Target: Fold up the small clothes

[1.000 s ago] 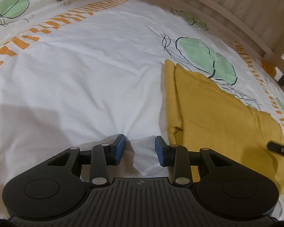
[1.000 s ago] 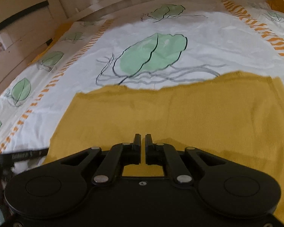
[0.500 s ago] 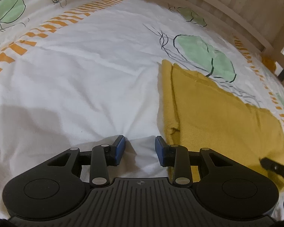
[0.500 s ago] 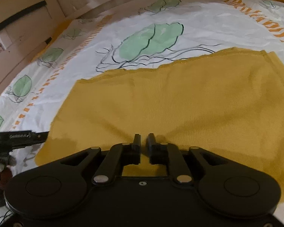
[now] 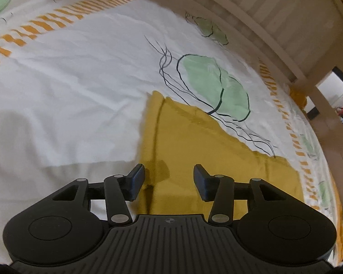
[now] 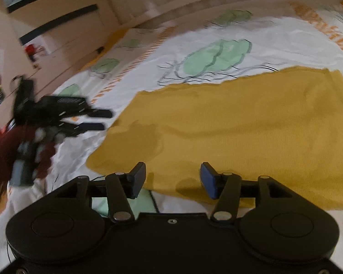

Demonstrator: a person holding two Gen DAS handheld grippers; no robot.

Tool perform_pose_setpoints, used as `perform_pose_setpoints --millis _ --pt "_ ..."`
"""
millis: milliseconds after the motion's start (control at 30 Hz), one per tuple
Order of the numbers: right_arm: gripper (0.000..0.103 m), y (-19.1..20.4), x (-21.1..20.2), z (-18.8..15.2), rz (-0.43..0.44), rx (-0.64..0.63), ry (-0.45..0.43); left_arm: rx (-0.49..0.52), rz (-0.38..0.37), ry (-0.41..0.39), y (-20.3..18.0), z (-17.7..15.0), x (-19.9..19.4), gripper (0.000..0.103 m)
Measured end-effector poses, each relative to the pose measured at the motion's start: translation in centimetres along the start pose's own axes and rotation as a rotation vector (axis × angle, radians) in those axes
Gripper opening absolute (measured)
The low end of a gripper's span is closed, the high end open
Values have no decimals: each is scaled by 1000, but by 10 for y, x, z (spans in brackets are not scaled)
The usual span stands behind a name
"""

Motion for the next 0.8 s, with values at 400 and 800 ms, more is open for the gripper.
perform_pose_setpoints --millis 400,800 --pt "60 -8 6 -17 85 -9 -13 3 103 1 6 10 14 52" --pt "62 -7 6 -19 118 -20 -17 -42 -14 70 6 13 47 72"
Point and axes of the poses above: each gripper's, at about its wrist camera, not at the fingertips, and x roughly the way its jaws point, y to its left, z to its top, the point moved 1 cm from there along x, roughly the way its jaws point, and after that the axes turned 2 degrees about -z, right-handed, at the moved point
